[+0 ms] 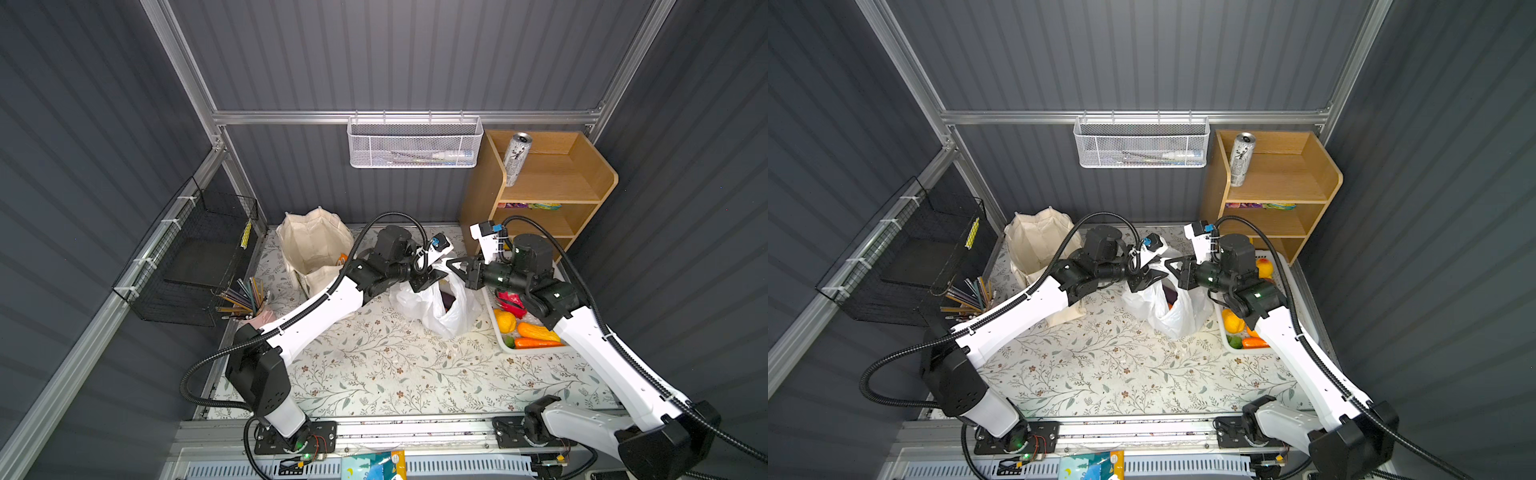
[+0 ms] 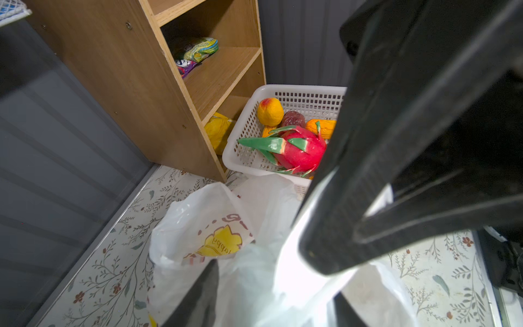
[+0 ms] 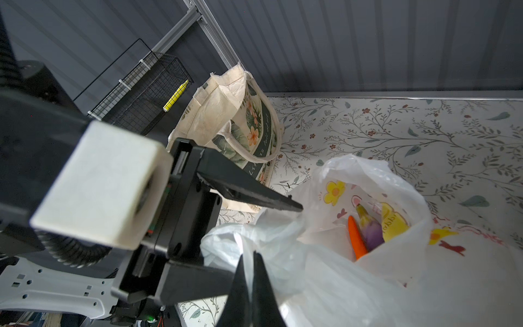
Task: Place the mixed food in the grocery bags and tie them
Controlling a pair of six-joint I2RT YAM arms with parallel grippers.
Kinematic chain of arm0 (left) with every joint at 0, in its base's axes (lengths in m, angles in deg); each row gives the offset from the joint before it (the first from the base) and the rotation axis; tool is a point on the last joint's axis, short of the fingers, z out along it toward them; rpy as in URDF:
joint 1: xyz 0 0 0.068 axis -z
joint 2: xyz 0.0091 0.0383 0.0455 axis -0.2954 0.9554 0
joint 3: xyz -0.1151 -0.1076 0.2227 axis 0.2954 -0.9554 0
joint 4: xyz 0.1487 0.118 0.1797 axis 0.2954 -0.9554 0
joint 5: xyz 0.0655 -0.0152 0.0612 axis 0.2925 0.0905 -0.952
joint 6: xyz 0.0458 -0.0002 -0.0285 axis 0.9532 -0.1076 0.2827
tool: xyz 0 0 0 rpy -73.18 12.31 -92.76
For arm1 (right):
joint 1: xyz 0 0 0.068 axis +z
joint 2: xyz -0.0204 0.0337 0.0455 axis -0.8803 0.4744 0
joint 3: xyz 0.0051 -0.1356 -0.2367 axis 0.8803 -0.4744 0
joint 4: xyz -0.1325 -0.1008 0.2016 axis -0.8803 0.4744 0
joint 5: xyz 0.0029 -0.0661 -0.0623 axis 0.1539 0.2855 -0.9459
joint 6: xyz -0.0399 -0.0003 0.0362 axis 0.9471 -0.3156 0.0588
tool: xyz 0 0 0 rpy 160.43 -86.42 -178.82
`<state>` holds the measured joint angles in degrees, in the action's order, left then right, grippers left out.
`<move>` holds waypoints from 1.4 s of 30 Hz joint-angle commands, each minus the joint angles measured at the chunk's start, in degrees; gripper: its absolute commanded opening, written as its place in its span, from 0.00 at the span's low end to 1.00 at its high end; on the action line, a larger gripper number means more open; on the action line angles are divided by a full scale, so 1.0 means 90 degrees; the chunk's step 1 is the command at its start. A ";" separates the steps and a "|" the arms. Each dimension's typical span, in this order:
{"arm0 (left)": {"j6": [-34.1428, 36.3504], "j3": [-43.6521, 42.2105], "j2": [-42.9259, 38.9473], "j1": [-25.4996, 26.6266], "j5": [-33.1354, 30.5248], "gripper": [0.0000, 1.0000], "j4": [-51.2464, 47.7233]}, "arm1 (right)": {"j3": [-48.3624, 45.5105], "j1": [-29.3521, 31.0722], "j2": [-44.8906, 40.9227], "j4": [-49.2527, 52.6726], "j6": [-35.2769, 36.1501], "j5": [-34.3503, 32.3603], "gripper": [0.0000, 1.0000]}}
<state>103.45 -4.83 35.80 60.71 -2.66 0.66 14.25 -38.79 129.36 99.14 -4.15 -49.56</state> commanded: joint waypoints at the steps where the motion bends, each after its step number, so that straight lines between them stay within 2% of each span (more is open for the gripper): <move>1: -0.0111 0.0011 0.0156 -0.0094 0.0430 0.11 -0.0067 | -0.0067 -0.0084 -0.0121 -0.0036 0.0025 -0.0098 0.00; 2: -0.0177 -0.0001 0.0159 -0.0122 0.0483 0.00 -0.0108 | -0.0087 -0.0150 -0.0118 -0.0107 -0.0043 -0.0093 0.00; 7: -0.0885 -0.0313 -0.0013 -0.0225 0.0671 0.00 0.0250 | -0.0059 -0.0344 -0.0120 -0.0384 -0.0319 0.0073 0.00; 8: -0.1130 -0.0591 -0.0062 -0.0251 0.0561 0.00 0.0363 | -0.0067 -0.0351 -0.0126 -0.0453 -0.0368 0.0088 0.00; 15: -0.2953 -0.0724 -0.0246 -0.0321 -0.0915 0.00 0.0773 | -0.0517 -0.0295 -0.0527 -0.1023 -0.0795 0.0663 0.00; 19: -0.3233 -0.0614 -0.0230 -0.0477 -0.1162 0.00 0.0690 | -0.1218 -0.0052 -0.0818 -0.1118 -0.1015 0.0422 0.00; 22: -0.3395 -0.0676 -0.0329 -0.0634 -0.1093 0.00 0.0808 | -0.2037 0.0083 -0.1027 -0.1464 -0.1431 0.0126 0.00; 25: -0.3293 -0.0865 -0.0456 -0.0672 -0.0940 0.00 0.1133 | -0.2710 0.0104 -0.0953 -0.1993 -0.1846 0.0171 0.00; 26: -0.3192 -0.0842 -0.0452 -0.0669 -0.0894 0.00 0.1076 | -0.2733 0.0097 -0.0958 -0.1906 -0.1836 0.0175 0.15; 30: -0.2769 -0.0893 -0.0466 -0.0667 -0.0864 0.00 0.0974 | -0.2255 0.0083 -0.1299 -0.0948 -0.1681 -0.0128 0.47; 33: -0.2445 -0.1012 -0.0503 -0.0671 -0.0936 0.00 0.1039 | -0.1722 0.0072 -0.1383 -0.0096 -0.1633 -0.0189 0.55; 36: -0.2131 -0.1056 -0.0502 -0.0657 -0.1050 0.00 0.1068 | -0.1279 0.0052 -0.1334 0.0264 -0.1777 -0.0299 0.63; 39: -0.1833 -0.1164 -0.0578 -0.0618 -0.1121 0.00 0.1139 | -0.0642 0.0014 -0.0913 0.0447 -0.1784 -0.0282 0.72; 42: -0.1718 -0.1203 -0.0622 -0.0593 -0.1096 0.00 0.1173 | 0.0115 -0.0011 -0.0318 0.0642 -0.1621 -0.0417 0.75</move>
<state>84.68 -14.88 31.95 55.14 -11.54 10.06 11.56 -38.52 123.11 101.00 -19.84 -51.88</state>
